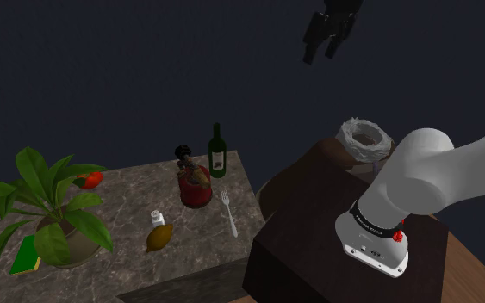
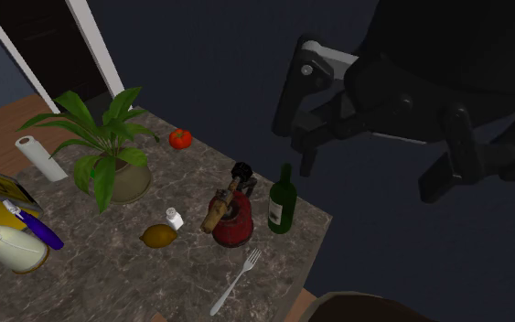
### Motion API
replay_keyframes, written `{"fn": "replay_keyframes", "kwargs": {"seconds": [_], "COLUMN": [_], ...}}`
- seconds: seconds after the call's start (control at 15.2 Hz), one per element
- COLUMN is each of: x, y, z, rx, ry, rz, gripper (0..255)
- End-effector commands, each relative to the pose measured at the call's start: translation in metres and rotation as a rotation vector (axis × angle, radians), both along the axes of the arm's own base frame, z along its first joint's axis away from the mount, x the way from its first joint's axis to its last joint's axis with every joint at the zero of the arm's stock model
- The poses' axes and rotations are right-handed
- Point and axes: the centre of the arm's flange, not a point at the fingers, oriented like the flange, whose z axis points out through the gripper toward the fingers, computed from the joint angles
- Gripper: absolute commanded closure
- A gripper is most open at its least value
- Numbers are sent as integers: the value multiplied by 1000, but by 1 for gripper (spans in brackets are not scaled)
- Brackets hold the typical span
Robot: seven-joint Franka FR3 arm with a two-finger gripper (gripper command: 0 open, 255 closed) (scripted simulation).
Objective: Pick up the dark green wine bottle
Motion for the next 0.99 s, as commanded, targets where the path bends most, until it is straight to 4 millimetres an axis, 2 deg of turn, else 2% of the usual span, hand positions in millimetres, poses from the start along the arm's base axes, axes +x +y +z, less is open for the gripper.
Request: {"fn": "replay_keyframes", "kwargs": {"seconds": [0.0, 0.92], "x": [0, 126], "y": [0, 24], "z": [0, -134], "rx": [0, -14], "ry": [0, 7], "rz": [0, -98], "gripper": [0, 0]}}
